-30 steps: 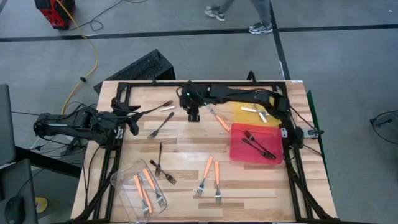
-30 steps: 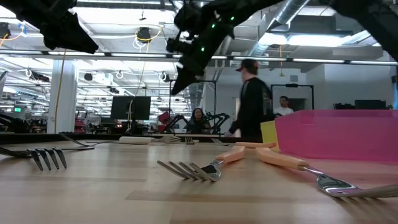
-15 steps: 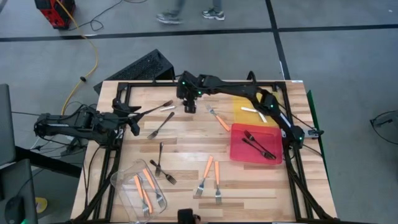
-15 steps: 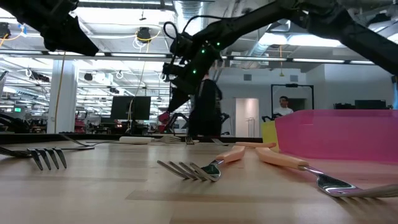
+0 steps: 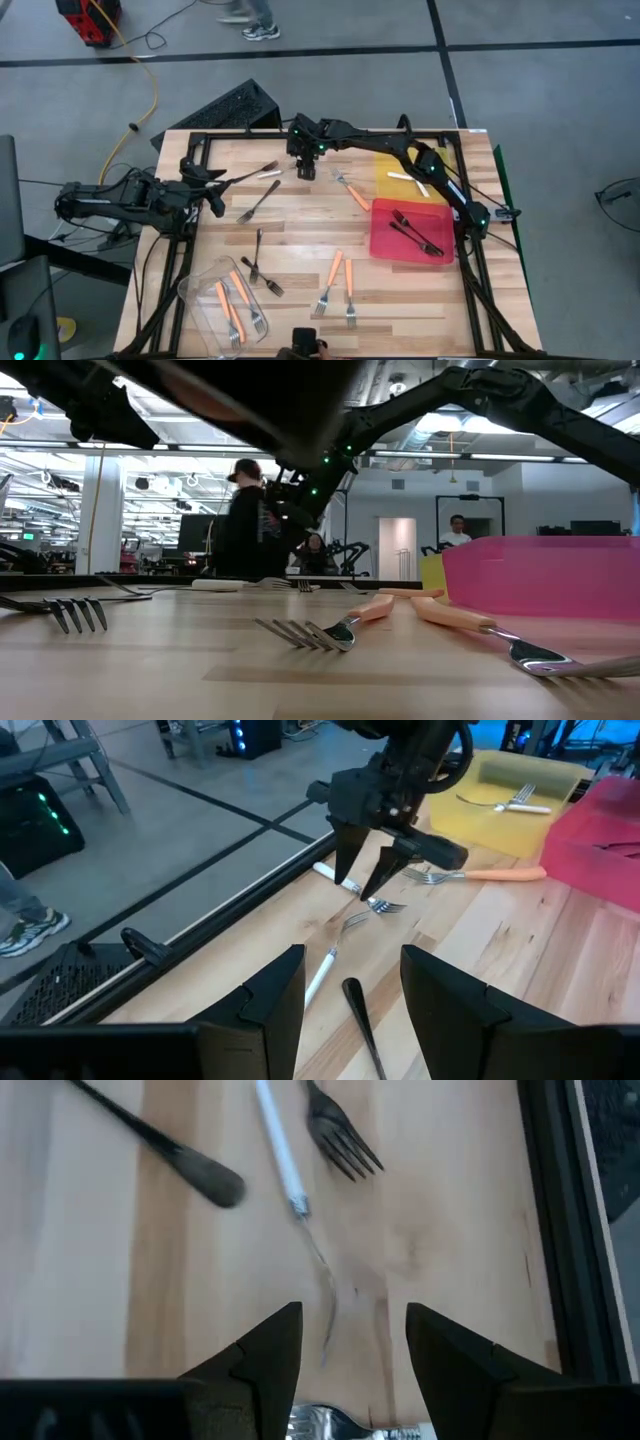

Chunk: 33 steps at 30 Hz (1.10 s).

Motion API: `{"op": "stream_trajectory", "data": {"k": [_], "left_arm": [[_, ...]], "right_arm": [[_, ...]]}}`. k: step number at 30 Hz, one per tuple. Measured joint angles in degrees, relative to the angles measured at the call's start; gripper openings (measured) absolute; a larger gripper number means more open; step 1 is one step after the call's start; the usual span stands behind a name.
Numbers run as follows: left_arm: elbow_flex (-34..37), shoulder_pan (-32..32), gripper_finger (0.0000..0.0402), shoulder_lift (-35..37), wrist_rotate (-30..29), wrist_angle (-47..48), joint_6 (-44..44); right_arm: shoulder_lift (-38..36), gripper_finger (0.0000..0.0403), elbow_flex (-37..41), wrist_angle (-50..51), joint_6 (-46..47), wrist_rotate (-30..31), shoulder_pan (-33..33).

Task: Sort silverware by color (type)
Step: Put the white fork into the yellow bin

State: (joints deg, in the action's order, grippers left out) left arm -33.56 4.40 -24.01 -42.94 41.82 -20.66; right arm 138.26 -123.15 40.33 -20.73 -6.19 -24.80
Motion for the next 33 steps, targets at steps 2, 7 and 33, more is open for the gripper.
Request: {"op": "stream_trajectory", "data": {"k": [2,7,33], "left_arm": [[0.0,-0.01,0.0151,0.0,0.0,-0.8,-0.01],[0.0,0.01,0.0151,-0.07,-0.02,-3.96,-0.03],[-13.23,-26.27,0.0151,-40.34,34.88,-23.88,18.65]], "right_arm": [[0.0,0.0203,0.0,0.43,1.16,0.01,-0.15],[-0.76,0.0203,-0.86,4.03,0.96,-2.8,0.53],[-41.1,0.0203,-11.07,37.53,8.46,3.59,8.69]]}}
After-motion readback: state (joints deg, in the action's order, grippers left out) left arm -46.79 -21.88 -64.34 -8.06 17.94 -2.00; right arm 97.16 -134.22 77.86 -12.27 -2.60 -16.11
